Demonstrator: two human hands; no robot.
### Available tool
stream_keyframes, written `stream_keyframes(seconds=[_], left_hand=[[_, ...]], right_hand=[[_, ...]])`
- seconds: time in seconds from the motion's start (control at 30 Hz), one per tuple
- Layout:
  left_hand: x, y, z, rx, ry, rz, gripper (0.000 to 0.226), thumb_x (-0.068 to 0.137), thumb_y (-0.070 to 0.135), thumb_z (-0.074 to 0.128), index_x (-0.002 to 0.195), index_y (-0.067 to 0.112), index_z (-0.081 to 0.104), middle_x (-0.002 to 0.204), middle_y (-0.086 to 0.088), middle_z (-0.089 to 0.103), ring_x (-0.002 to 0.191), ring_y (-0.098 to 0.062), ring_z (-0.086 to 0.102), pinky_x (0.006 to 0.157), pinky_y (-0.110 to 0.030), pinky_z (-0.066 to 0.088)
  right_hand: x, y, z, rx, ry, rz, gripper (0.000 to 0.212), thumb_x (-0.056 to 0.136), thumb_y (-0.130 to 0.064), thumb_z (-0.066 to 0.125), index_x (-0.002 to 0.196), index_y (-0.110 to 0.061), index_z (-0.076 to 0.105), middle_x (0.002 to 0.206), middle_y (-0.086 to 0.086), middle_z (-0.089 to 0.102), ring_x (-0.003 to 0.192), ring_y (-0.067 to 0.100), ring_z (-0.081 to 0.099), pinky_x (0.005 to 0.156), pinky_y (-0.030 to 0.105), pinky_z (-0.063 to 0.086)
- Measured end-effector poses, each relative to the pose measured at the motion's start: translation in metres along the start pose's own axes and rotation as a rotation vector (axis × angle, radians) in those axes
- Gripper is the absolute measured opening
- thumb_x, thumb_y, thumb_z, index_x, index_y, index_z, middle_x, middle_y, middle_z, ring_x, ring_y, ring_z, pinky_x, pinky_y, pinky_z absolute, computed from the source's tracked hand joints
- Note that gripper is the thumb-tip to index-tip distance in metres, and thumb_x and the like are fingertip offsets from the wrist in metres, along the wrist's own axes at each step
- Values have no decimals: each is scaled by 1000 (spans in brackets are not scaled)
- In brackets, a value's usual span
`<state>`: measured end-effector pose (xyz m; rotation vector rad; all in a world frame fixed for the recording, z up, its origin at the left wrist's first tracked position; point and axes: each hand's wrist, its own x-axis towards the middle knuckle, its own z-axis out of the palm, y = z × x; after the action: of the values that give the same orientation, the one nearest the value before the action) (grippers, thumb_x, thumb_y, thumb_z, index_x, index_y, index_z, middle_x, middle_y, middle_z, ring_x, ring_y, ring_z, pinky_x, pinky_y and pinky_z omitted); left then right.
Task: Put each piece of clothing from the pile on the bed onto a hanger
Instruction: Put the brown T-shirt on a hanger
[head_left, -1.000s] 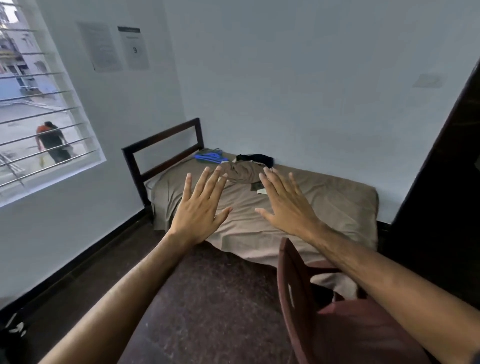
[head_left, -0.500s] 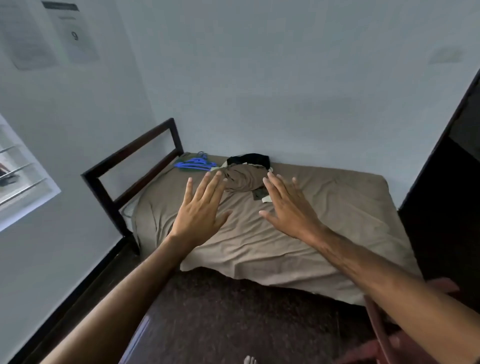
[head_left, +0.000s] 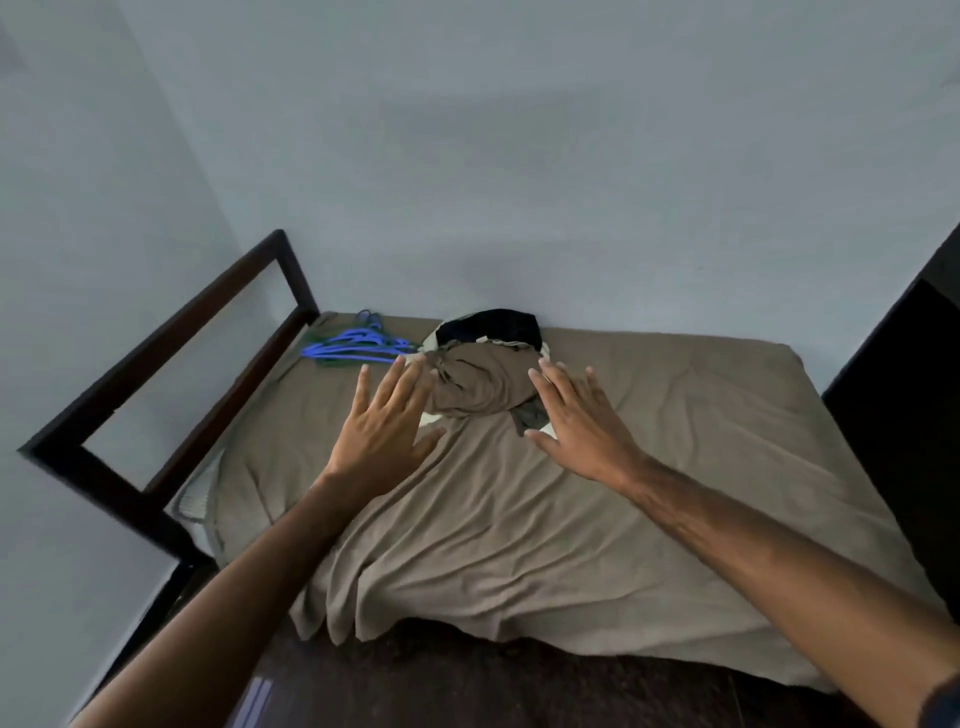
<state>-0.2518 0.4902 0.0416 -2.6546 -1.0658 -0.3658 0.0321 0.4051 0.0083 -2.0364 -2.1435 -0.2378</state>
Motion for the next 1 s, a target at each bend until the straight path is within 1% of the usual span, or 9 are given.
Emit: stream_keyframes(seconds=[0.17, 0.27, 0.43, 0.5, 0.6, 0.7, 0.77, 0.9, 1.0], left_hand=[[64, -88, 78, -40, -70, 88, 74, 94, 58, 34, 151, 12, 39, 161, -7, 32, 151, -34, 24, 119, -62, 17], [93, -144, 125, -71, -122, 147, 74, 94, 59, 32, 152, 14, 39, 161, -6, 33, 150, -35, 25, 118, -65, 19], [160, -227, 187, -48, -266, 255, 73, 93, 58, 29, 147, 12, 45, 155, -10, 40, 144, -39, 35, 111, -68, 27], [185, -244, 210, -41, -322, 309, 72, 92, 55, 30, 145, 11, 48, 153, -12, 43, 141, -40, 39, 109, -68, 30], [225, -264, 251, -17, -358, 365, 69, 90, 50, 32, 140, 8, 53, 146, -14, 50, 136, -42, 46, 104, -69, 37], [263, -279, 294, 10, -437, 372, 61, 91, 43, 46, 141, 9, 51, 147, -15, 49, 137, -42, 44, 105, -69, 37], [283, -288, 324, 34, -500, 381, 61, 89, 42, 49, 141, 9, 51, 145, -16, 50, 135, -42, 46, 104, -68, 38], [327, -302, 378, 134, -594, 441, 57, 84, 35, 69, 134, 10, 58, 144, -17, 51, 133, -43, 47, 102, -68, 38], [355, -307, 407, 157, -642, 444, 58, 89, 36, 64, 138, 9, 52, 147, -15, 48, 136, -39, 44, 106, -63, 35]], right_hand=[[90, -8, 55, -11, -37, 103, 84, 93, -53, 60, 156, -9, 27, 163, 13, 24, 148, 33, 29, 120, 59, 21], [130, -21, 92, -7, -73, 207, 83, 91, -52, 61, 155, -10, 30, 161, 13, 28, 145, 32, 33, 119, 59, 25], [195, -33, 133, 24, -125, 342, 80, 91, -49, 61, 155, -11, 31, 159, 13, 31, 143, 31, 35, 119, 57, 25], [216, -33, 147, 53, -167, 380, 79, 93, -48, 59, 156, -12, 28, 160, 11, 29, 145, 29, 32, 121, 56, 20], [249, -21, 175, 91, -192, 423, 78, 94, -46, 59, 156, -11, 27, 159, 11, 29, 147, 29, 29, 121, 53, 15], [284, -3, 212, 135, -219, 473, 74, 93, -44, 61, 153, -11, 32, 158, 11, 32, 146, 29, 29, 121, 50, 14], [304, 11, 240, 211, -263, 514, 73, 93, -43, 62, 151, -10, 34, 155, 13, 34, 144, 32, 31, 120, 52, 17], [329, 30, 291, 286, -322, 565, 73, 94, -42, 61, 152, -11, 31, 153, 12, 34, 143, 32, 29, 122, 52, 13], [340, 38, 317, 335, -303, 632, 70, 93, -40, 62, 150, -11, 34, 152, 11, 35, 141, 33, 31, 122, 52, 16]])
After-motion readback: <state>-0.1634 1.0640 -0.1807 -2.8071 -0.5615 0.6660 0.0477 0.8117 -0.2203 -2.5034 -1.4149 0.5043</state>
